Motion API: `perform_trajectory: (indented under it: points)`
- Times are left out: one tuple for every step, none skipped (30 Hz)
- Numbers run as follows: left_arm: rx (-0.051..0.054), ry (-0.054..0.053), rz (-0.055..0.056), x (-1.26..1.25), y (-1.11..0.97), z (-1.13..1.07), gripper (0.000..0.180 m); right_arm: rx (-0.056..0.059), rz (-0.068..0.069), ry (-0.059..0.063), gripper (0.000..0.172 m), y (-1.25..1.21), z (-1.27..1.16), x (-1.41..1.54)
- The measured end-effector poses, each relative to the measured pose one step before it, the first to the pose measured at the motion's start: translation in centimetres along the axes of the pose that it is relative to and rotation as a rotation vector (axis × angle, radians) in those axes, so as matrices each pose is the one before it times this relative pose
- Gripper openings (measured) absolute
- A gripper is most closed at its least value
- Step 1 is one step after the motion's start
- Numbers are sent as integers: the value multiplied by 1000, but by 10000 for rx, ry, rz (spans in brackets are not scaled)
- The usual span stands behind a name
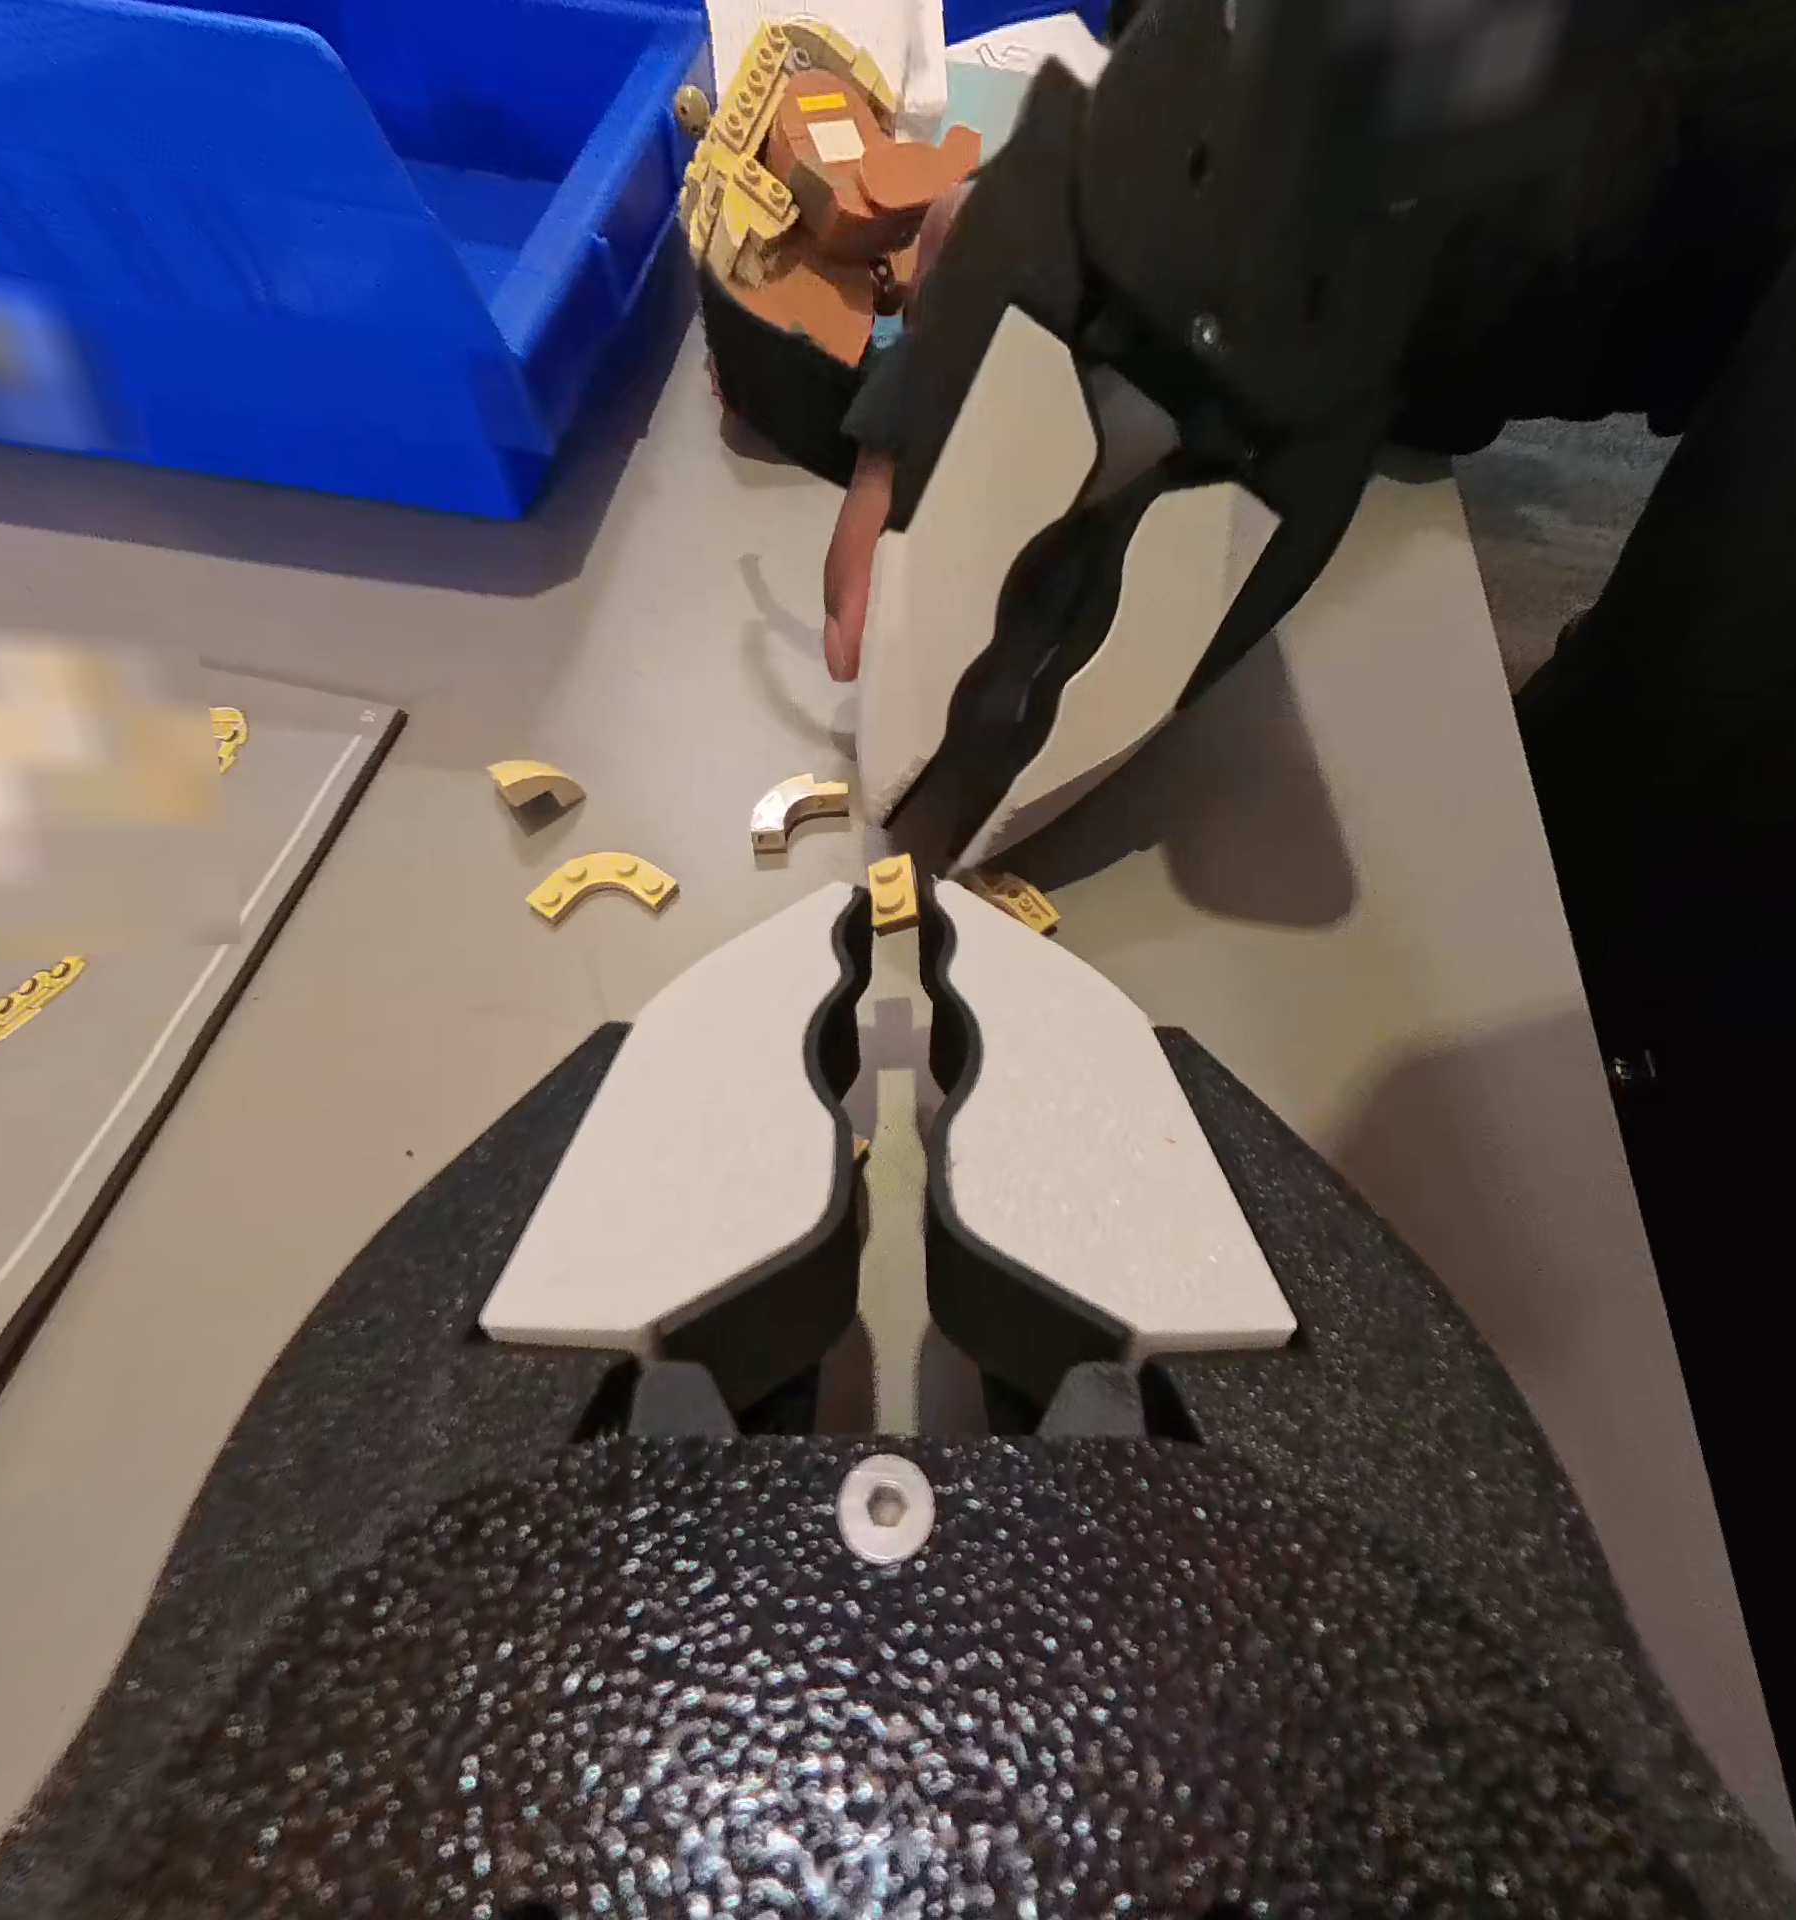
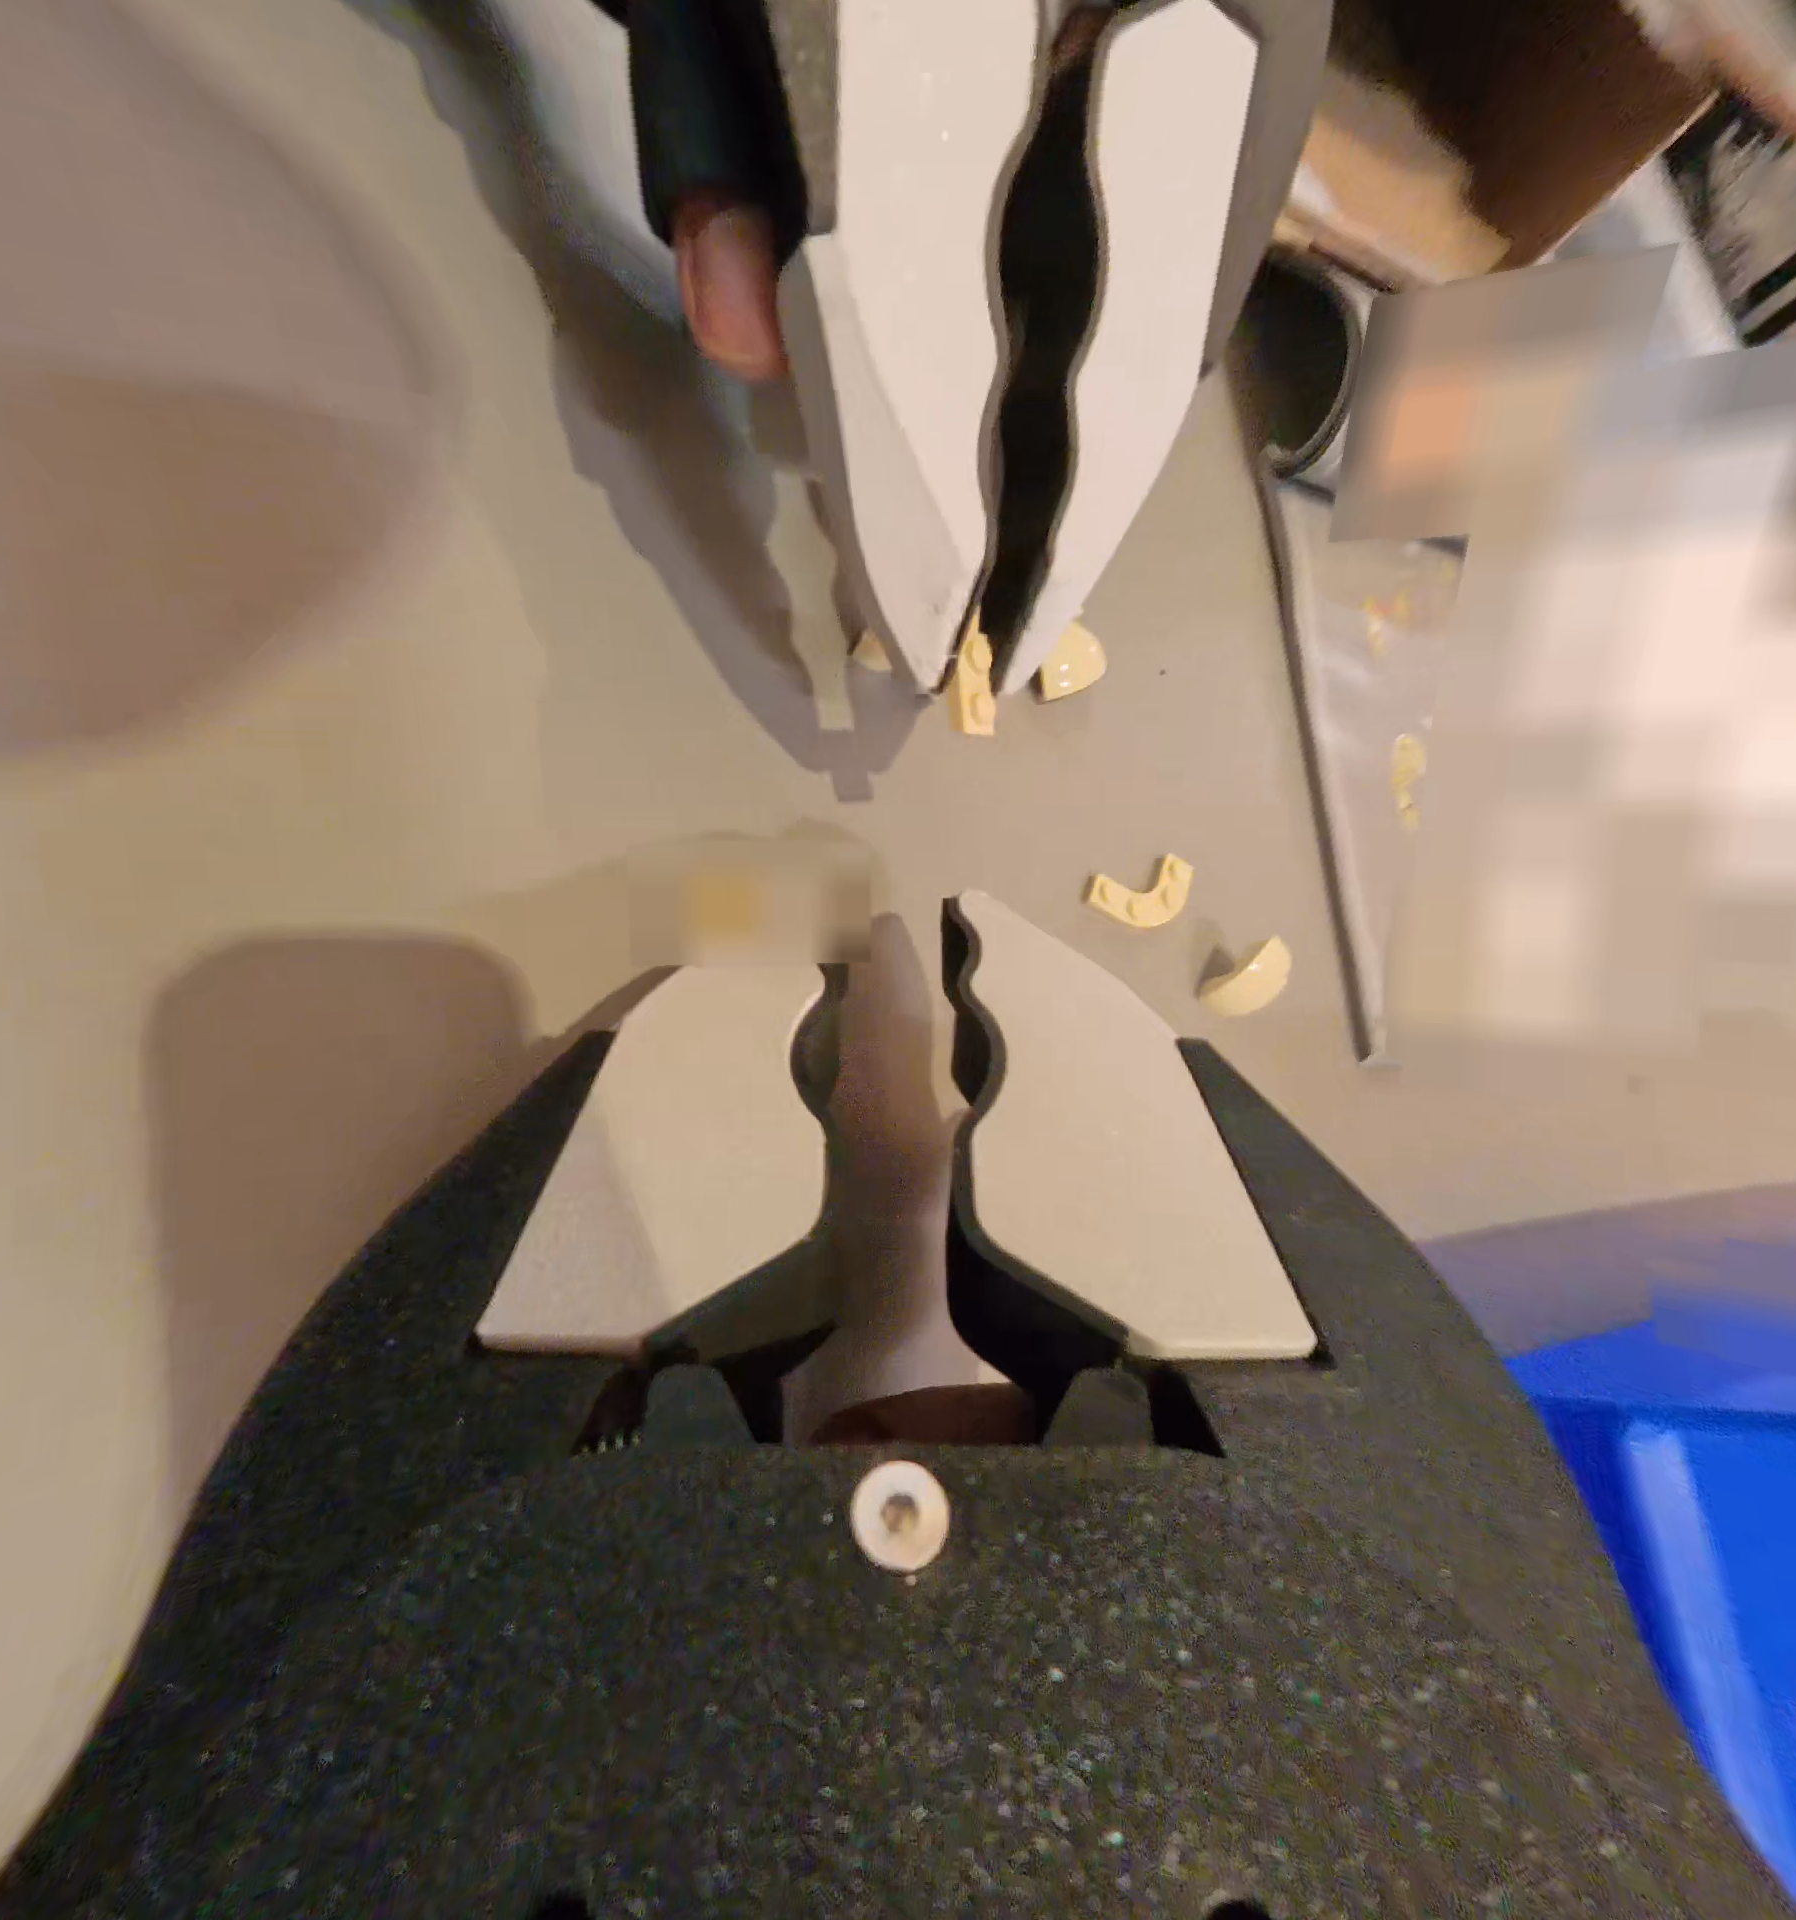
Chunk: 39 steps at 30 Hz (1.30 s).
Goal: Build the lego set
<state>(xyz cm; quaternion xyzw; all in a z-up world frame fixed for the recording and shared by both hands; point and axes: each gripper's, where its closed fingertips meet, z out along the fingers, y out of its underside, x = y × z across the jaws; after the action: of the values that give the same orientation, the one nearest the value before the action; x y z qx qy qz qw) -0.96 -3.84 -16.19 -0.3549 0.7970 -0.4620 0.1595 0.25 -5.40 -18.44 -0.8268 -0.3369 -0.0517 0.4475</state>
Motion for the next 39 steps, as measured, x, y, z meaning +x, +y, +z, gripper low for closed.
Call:
perform_trajectory:
  points:
    - [-63,-29,53,13,104,26,8,-102,455,-220,19,-145,-77,-182]
    - [-74,-25,74,16,128,41,8,-104,473,-175,21,-180,-90,-163]
    - [-47,-13,80,51,79,44,8,-210,472,-286,26,-32,-52,-368]
    - [-27,0,77,78,40,42,8,-351,479,-125,31,171,15,-208]
    - [-25,-21,84,38,40,55,8,-278,368,150,36,135,25,100]
    - [-29,-21,111,48,20,53,8,-255,258,60,39,186,27,-124]
    - [-19,-28,116,35,21,36,8,-295,302,-19,42,295,110,-223]
    - [-7,-27,106,45,-5,21,8,-174,245,-58,45,216,210,-312]
    - [-3,-8,75,56,16,17,8,-165,246,-39,45,263,331,-247]
    - [-13,7,15,48,37,14,8,74,314,94,44,-113,216,15]
    - [-23,9,-11,26,60,29,8,-28,133,186,43,-77,107,148]
    - [-25,-9,11,-13,79,21,8,-87,66,119,39,-27,53,47]
    - [-22,-29,21,-53,62,6,8,-81,75,102,33,-40,50,48]
    - [-17,-24,9,-45,51,-2,8,-52,45,100,29,-54,63,68]
    - [-23,-16,-15,-53,64,5,8,-28,17,24,29,-73,57,1]
    - [-27,-23,-15,-75,77,-9,8,-31,-2,-11,28,-49,40,-19]
    - [-14,-47,-3,-108,47,-17,8,-9,-20,12,28,-36,20,29]
    - [-2,-56,-14,-126,31,-42,8,23,-21,93,28,-46,26,111]
    - [10,-22,-29,-79,12,-45,8,68,-118,145,27,-53,21,150]
    - [19,12,-65,-38,-2,-55,8,138,-342,158,27,-113,-16,69]
    - [75,38,-128,-31,-86,-91,8,243,-492,329,27,-245,-117,195]
    - [133,44,-242,-77,-157,-103,8,369,-588,516,27,-444,-243,359]
    - [205,57,-350,-128,-242,-155,8,437,-667,610,27,-557,-332,440]
    - [276,114,-447,-107,-339,-201,8,402,-713,663,27,-547,-377,514]
    - [319,199,-515,-36,-396,-234,8,392,-751,680,27,-549,-381,529]
    - [381,258,-546,39,-476,-252,8,394,-785,614,27,-559,-368,412]
    - [479,326,-502,172,-639,-272,8,334,-833,557,26,-513,-317,294]
    - [472,345,-463,245,-635,-216,8,249,-885,682,26,-435,-279,433]
    - [442,317,-427,238,-589,-173,8,124,-937,657,26,-318,-206,399]
    - [428,314,-372,274,-568,-132,8,13,-905,546,26,-191,-122,271]
    - [311,280,-319,266,-405,-77,8,-11,-815,504,26,-141,-82,244]
    - [195,263,-240,276,-226,-14,8,-13,-736,447,26,-126,-40,180]
    - [179,225,-173,266,-196,7,8,-29,-659,367,25,-98,-35,107]
    - [133,154,-157,193,-107,32,8,-14,-597,382,25,-131,-52,168]
    - [78,139,-182,166,-16,65,8,-61,-518,407,3,-54,-107,282]
    - [134,100,-175,113,-114,19,8,23,-476,327,3,-103,-89,198]
    - [128,113,-146,122,-168,-38,8,-25,-389,296,3,-15,-74,214]
    - [33,104,-137,109,-52,-20,8,-74,-296,195,2,61,-15,133]
    - [39,13,-81,-6,-54,-33,8,-79,-186,130,2,90,30,76]
